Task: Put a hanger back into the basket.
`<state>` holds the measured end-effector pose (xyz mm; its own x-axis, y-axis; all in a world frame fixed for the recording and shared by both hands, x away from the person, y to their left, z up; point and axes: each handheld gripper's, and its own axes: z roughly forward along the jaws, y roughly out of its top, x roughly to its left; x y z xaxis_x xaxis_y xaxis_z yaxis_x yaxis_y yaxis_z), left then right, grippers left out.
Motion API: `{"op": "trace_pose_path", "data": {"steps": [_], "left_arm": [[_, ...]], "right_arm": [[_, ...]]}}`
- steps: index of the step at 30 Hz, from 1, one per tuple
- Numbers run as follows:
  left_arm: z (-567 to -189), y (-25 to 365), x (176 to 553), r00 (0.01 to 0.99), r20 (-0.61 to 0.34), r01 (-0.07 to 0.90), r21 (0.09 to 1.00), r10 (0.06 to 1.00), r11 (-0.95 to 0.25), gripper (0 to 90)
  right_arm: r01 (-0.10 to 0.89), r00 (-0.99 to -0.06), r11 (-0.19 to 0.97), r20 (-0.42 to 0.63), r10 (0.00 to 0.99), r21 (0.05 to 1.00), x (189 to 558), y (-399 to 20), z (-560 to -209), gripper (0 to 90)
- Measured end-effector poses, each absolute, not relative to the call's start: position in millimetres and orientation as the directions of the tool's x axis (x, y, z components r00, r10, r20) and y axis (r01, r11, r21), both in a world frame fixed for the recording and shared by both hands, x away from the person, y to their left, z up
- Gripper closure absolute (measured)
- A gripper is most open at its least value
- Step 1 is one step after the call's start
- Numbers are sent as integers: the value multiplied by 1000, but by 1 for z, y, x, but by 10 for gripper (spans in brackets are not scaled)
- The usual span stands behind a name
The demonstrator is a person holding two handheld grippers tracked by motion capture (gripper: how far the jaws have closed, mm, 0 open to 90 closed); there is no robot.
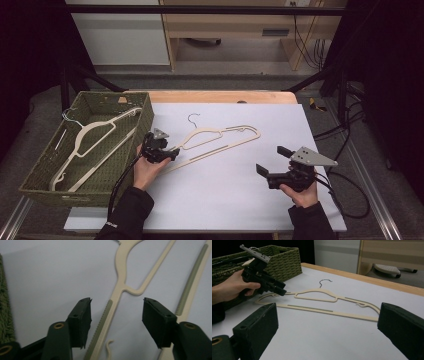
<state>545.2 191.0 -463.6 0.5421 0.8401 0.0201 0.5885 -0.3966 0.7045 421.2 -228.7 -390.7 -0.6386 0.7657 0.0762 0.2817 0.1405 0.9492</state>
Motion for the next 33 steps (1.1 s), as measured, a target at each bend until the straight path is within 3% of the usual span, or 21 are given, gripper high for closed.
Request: {"op": "trace_pose_path", "data": {"steps": [13, 17, 25, 28, 29, 31, 33], "left_arm": [[-472, 191, 550, 542, 12, 613, 678, 840, -406, 628], [-470, 190, 548, 548, 19, 621, 660, 836, -423, 758], [-468, 181, 534, 625, -27, 602, 653, 780, -460, 792], [-468, 175, 527, 646, 31, 573, 640, 762, -512, 786], [-468, 175, 528, 637, 32, 580, 639, 770, -506, 774], [-469, 178, 530, 624, 16, 592, 643, 781, -486, 665], [-469, 180, 530, 617, 2, 603, 642, 787, -474, 664]], "right_arm": [[293, -636, 139, 85, 767, 946, 421, -227, -391, 41], [294, -638, 140, 85, 766, 945, 422, -226, -392, 41], [296, -639, 141, 86, 764, 945, 421, -226, -392, 42], [294, -637, 138, 87, 766, 946, 421, -227, -391, 43], [292, -638, 139, 84, 765, 946, 422, -227, -392, 43], [296, -639, 142, 85, 765, 944, 421, -226, -392, 43], [293, -639, 142, 83, 765, 946, 422, -225, -392, 44]]}}
